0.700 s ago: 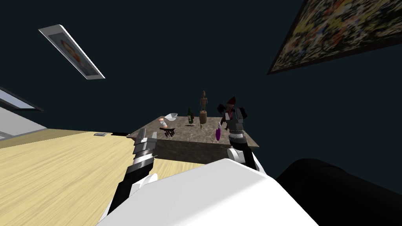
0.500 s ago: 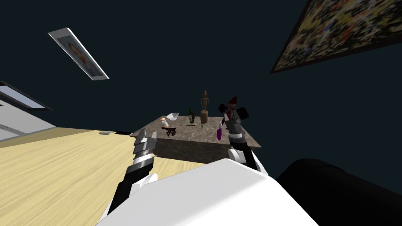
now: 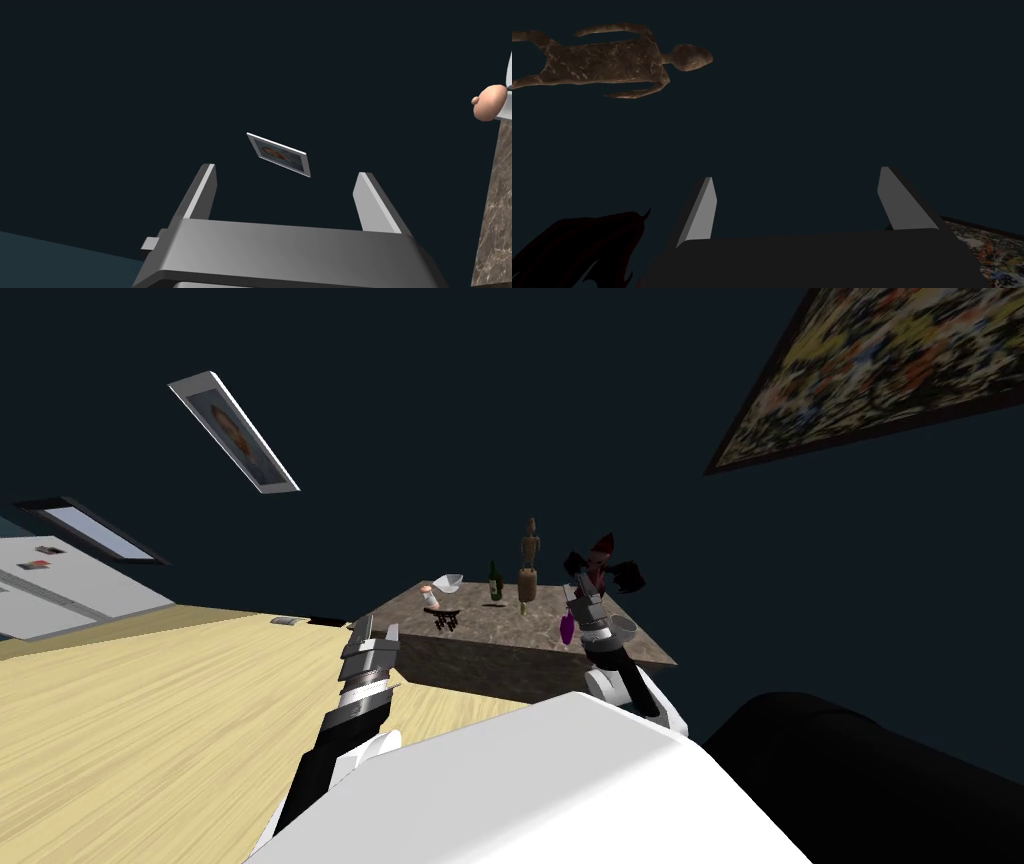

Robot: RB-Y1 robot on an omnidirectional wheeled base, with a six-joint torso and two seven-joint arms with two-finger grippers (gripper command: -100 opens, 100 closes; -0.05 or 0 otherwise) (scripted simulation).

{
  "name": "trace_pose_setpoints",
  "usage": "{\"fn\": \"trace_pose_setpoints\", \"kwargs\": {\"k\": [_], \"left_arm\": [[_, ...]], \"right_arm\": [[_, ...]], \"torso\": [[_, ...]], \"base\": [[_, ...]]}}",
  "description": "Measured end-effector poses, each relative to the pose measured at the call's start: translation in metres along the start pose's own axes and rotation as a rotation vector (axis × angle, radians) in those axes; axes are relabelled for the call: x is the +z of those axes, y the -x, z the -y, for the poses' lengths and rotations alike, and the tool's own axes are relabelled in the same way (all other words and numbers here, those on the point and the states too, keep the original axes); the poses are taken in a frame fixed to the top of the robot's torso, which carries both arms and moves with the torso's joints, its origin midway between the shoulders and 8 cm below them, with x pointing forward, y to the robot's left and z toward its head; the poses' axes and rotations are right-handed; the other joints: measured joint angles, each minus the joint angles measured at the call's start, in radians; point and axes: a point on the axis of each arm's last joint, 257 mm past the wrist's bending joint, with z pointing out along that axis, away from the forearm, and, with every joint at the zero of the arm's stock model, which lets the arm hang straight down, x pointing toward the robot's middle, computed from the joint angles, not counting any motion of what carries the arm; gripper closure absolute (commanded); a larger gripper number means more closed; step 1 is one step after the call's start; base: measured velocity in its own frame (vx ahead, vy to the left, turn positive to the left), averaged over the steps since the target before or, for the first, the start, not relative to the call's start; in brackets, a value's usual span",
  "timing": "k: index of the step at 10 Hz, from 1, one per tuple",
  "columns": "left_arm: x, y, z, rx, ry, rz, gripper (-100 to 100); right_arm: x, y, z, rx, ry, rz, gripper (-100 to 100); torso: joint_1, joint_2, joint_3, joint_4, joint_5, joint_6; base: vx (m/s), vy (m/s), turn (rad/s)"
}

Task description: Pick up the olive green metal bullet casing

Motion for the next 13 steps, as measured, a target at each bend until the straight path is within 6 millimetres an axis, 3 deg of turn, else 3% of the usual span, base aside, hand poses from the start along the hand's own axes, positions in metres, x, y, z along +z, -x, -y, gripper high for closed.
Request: {"fn": "trace_pose_setpoints", "kwargs": {"k": [6, 13], "left_arm": [[0.0, 0.0, 0.0, 0.0, 0.0, 0.0, 0], [0.0, 0.0, 0.0, 0.0, 0.0, 0.0, 0]], "right_arm": [[-0.01, -0.01, 0.041, -0.003, -0.135, -0.115, -100], [-0.035, -0.012, 0.102, -0.034, -0.334, -0.258, -100]], "torso": [[0.002, 0.0, 0.0, 0.0, 0.0, 0.0], [0.002, 0.0, 0.0, 0.0, 0.0, 0.0]], "base": [[-0.01, 0.074, 0.052], [-0.009, 0.081, 0.065]]}}
